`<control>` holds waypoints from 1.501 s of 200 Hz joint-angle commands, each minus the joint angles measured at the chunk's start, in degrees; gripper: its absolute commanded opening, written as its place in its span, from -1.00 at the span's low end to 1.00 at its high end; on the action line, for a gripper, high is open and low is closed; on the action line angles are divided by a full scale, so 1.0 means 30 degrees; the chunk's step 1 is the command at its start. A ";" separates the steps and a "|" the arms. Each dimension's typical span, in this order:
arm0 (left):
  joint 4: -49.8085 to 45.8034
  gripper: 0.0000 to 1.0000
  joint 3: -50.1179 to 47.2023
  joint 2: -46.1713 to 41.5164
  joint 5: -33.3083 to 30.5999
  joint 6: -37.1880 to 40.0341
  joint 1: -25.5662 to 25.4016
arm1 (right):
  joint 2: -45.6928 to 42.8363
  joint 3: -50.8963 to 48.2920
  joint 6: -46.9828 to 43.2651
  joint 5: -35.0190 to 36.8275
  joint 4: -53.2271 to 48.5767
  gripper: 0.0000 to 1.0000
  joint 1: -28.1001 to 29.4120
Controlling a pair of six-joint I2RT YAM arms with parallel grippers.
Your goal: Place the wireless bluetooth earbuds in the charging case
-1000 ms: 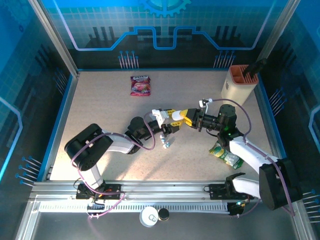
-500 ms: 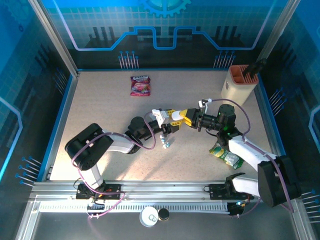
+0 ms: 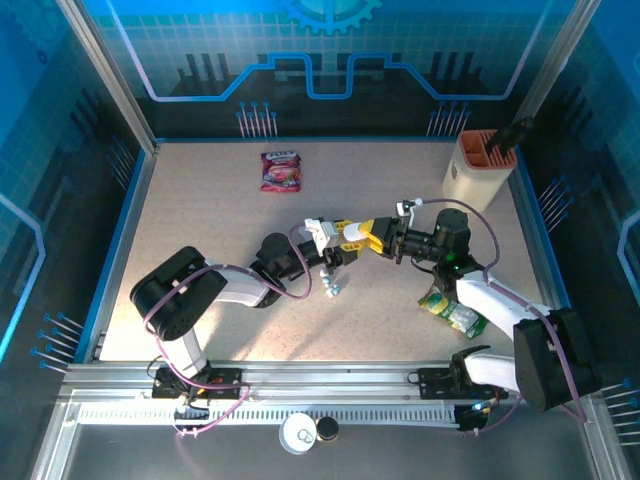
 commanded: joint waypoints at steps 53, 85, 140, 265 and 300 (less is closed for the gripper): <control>0.0840 -0.42 -0.1509 -0.1447 0.1420 -0.2887 0.0460 | -0.3658 0.2404 -1.2012 0.2758 -1.0743 0.52 -0.0717; 0.0829 -0.42 -0.2706 -0.2682 0.1589 -0.3899 0.0464 | -0.5418 0.4038 -2.0734 0.3915 -1.4628 0.70 -0.0307; 0.0230 -0.52 -0.3672 -0.4499 0.3616 -0.5850 0.0467 | -0.6959 0.5849 -3.1339 0.5133 -1.7780 0.74 0.3255; -0.0379 -0.64 -0.4897 -0.6329 0.4867 -0.4292 0.0459 | -0.4361 0.7107 -3.1022 0.9276 -1.5409 0.69 0.5844; -0.0701 -0.64 -0.5071 -0.6776 0.4867 -0.4003 0.0458 | -0.4142 0.7374 -3.0646 0.9957 -1.5480 0.69 0.5543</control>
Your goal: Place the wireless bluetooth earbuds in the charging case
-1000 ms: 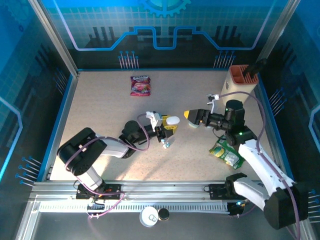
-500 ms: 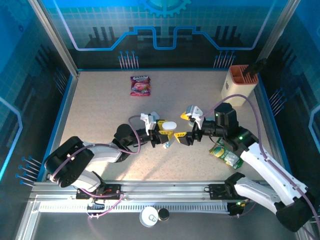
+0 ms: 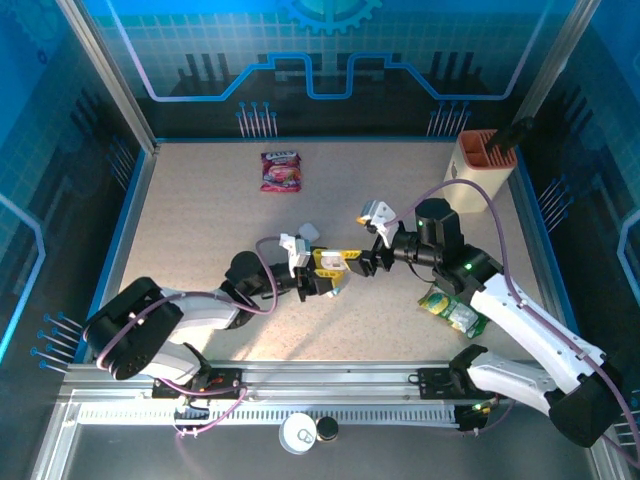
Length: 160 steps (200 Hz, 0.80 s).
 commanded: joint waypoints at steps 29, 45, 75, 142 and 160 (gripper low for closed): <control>-0.0070 -0.62 -0.0242 -0.1082 0.0483 0.1158 0.0028 | -0.0391 0.0241 -0.0283 -0.0904 0.0514 0.71 -0.0290; -0.0070 -0.62 -0.0312 -0.1176 0.0530 0.1342 0.0056 | -0.0529 0.0167 -0.0511 -0.0793 0.0185 0.72 -0.0311; -0.0068 -0.61 -0.0350 -0.1411 0.0823 0.1520 0.0039 | -0.0004 0.0574 -0.0161 0.0608 -0.0647 0.69 -0.0312; -0.0472 -0.58 -0.0568 -0.1668 0.0169 0.1591 0.0115 | 0.0265 0.0844 0.1171 0.0504 0.0073 0.69 -0.0338; -0.0231 -0.58 -0.0937 -0.1432 -0.0523 0.1483 0.0590 | -0.0641 0.0148 0.1486 0.0196 0.0854 0.73 -0.0366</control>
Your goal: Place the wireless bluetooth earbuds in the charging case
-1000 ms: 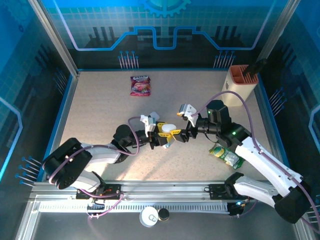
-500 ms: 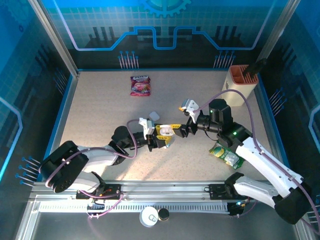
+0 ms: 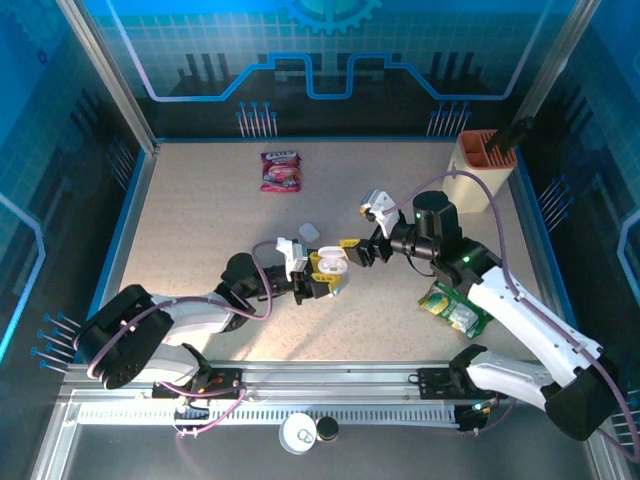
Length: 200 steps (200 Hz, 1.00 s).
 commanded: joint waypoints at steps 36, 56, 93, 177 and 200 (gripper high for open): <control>0.2761 -0.57 -0.0764 0.0779 -0.0215 -0.1168 0.2182 | -0.2583 -0.1977 0.3370 -0.0013 0.1968 0.75 -0.0788; 0.2831 -0.56 -0.0743 0.0759 -0.0001 -0.1103 0.2906 | -0.2468 -0.2164 0.5478 0.0611 0.1463 0.73 -0.1489; 0.2812 -0.57 -0.0809 0.0250 0.0357 -0.1308 0.4872 | -0.0845 -0.2642 0.7763 0.1275 0.0569 0.68 -0.1753; 0.2840 -0.57 -0.0599 0.0377 0.0782 -0.1775 0.7046 | 0.6346 -0.1838 1.1135 0.1278 -0.0921 0.52 0.0438; 0.2825 -0.58 -0.0654 0.0304 0.0639 -0.2093 0.7371 | 0.7958 -0.1604 1.2287 0.2137 -0.0517 0.48 0.1635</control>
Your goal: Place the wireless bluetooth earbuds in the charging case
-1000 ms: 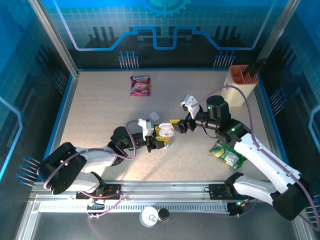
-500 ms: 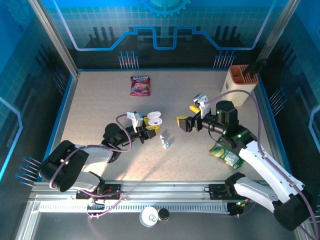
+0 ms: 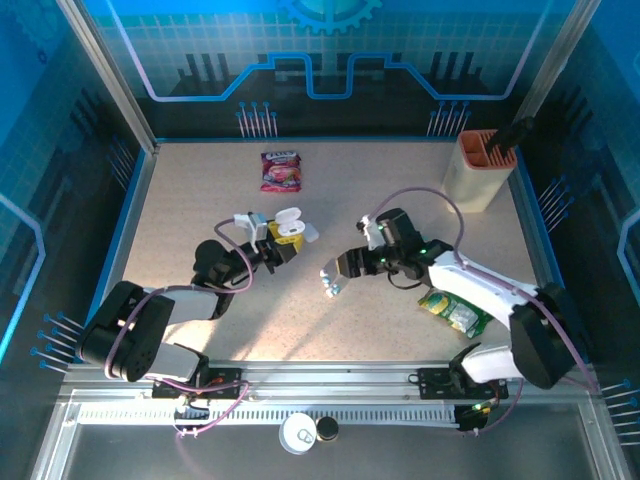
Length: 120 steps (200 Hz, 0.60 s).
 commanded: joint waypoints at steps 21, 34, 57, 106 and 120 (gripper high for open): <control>0.0801 -0.58 -0.0085 -0.0338 -0.0017 -0.0938 0.0962 | 0.2342 0.0908 0.2250 0.0893 0.0472 0.45 0.1826; 0.0815 -0.58 -0.0106 -0.0221 -0.0283 -0.0979 0.1280 | 0.2979 0.1057 0.2608 0.0775 0.1039 0.42 0.1988; 0.0802 -0.58 -0.0022 -0.0125 -0.0382 -0.0966 0.1676 | 0.4387 0.2036 0.2590 0.1243 0.0925 0.33 0.2172; 0.0801 -0.57 -0.0278 -0.0473 -0.0956 -0.0979 0.2318 | 0.7439 0.4955 0.1816 0.2693 -0.0863 0.10 0.2759; 0.0801 -0.57 -0.0400 -0.0564 -0.0997 -0.1060 0.2581 | 0.8220 0.5677 0.1869 0.2702 -0.1271 0.02 0.2784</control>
